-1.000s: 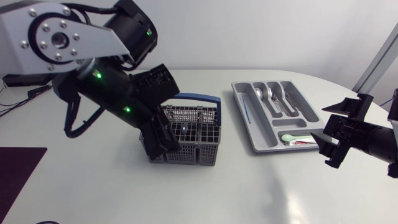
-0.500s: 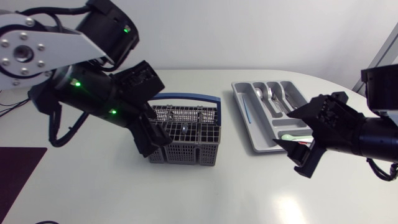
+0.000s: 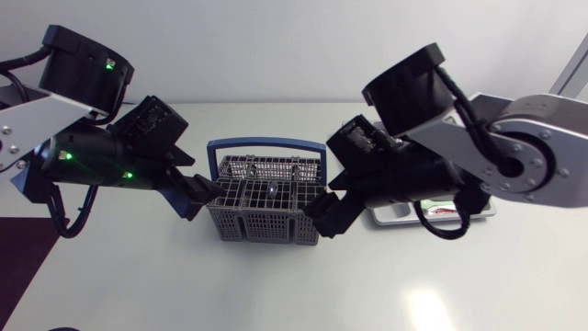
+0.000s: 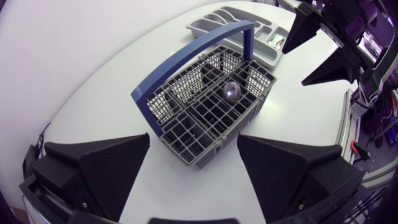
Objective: Unload the cutlery basket into the drawer organizer.
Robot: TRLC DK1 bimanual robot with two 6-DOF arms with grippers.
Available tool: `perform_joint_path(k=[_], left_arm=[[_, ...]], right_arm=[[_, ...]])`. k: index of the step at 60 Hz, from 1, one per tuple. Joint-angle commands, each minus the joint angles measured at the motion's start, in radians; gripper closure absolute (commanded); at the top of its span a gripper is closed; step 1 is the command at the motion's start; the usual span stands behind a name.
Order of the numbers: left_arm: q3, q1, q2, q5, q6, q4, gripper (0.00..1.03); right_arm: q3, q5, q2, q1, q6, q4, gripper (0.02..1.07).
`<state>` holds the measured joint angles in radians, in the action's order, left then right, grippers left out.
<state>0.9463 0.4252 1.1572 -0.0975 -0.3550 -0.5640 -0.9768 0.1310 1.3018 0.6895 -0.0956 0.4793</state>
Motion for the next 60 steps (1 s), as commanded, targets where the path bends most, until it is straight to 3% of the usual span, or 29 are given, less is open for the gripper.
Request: perform_joint_path(k=[1, 12, 35, 47, 60], left_arm=[[-0.035, -0.023, -0.019, -0.01, 0.028, 0.024, 0.05], [-0.061, -0.046, -0.013, -0.021, 0.033, 0.073, 0.05], [-0.089, -0.14, -0.013, -0.056, 0.028, 0.13, 0.05], [-0.11, -0.19, -0.013, -0.08, 0.028, 0.17, 0.05], [-0.123, -0.217, -0.008, -0.097, 0.03, 0.211, 0.05]], right_arm=[[-0.063, 0.044, 0.06, -0.033, 0.056, 0.01, 0.21], [-0.18, 0.136, 0.177, -0.061, 0.056, 0.047, 0.24], [-0.273, 0.196, 0.318, -0.051, 0.188, -0.025, 0.28], [-0.269, 0.188, 0.341, -0.01, 0.28, -0.094, 0.34], [-0.272, 0.093, 0.372, 0.044, 0.339, -0.131, 0.39]])
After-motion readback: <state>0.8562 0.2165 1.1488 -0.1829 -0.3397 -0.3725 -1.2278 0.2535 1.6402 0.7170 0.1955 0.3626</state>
